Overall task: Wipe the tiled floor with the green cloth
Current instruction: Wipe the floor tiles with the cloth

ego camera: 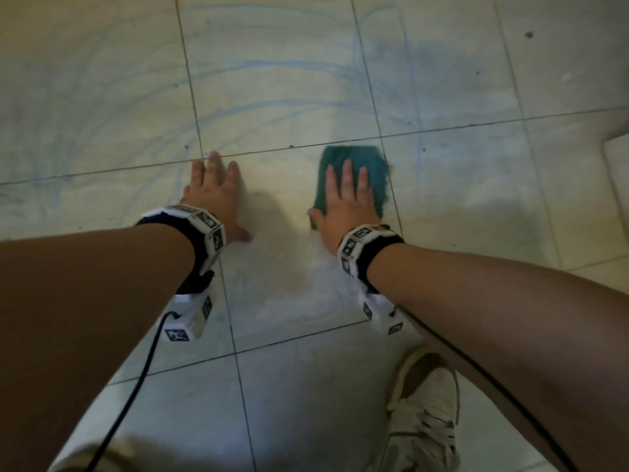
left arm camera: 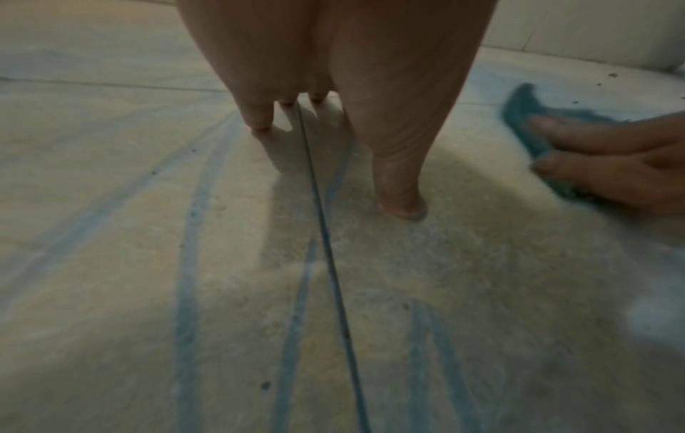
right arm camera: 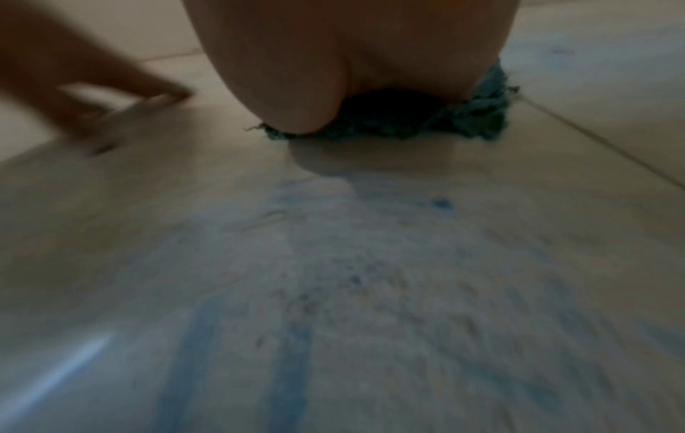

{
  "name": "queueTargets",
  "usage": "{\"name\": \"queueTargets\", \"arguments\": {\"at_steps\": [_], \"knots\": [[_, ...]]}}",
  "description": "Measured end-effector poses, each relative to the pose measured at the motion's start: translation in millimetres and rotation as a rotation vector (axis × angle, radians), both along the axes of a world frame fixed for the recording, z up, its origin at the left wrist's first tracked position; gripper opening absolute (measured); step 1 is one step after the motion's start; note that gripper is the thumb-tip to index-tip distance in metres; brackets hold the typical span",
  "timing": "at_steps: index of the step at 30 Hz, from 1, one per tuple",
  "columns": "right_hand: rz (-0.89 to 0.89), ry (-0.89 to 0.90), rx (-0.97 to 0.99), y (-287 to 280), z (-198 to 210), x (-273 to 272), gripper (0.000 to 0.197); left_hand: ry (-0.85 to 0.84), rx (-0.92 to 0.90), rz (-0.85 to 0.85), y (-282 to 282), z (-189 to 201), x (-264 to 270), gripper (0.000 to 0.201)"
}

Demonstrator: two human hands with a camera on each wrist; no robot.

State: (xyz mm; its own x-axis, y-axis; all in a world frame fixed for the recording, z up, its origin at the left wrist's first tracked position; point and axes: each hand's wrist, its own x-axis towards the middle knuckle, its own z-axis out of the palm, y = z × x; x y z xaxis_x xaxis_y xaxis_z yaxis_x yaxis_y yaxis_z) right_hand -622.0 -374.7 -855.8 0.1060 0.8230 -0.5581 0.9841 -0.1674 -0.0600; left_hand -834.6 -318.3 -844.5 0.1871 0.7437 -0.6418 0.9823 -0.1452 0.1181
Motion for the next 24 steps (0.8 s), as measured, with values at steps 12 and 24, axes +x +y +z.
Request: {"name": "queueTargets", "arguments": {"at_steps": [12, 24], "knots": [[0.180, 0.105, -0.038, 42, 0, -20, 0.091, -0.011, 0.111, 0.063, 22, 9, 4, 0.120], [-0.238, -0.047, 0.056, 153, -13, 35, 0.087, 0.035, 0.005, 0.230, 84, 2, 9, 0.140]]}}
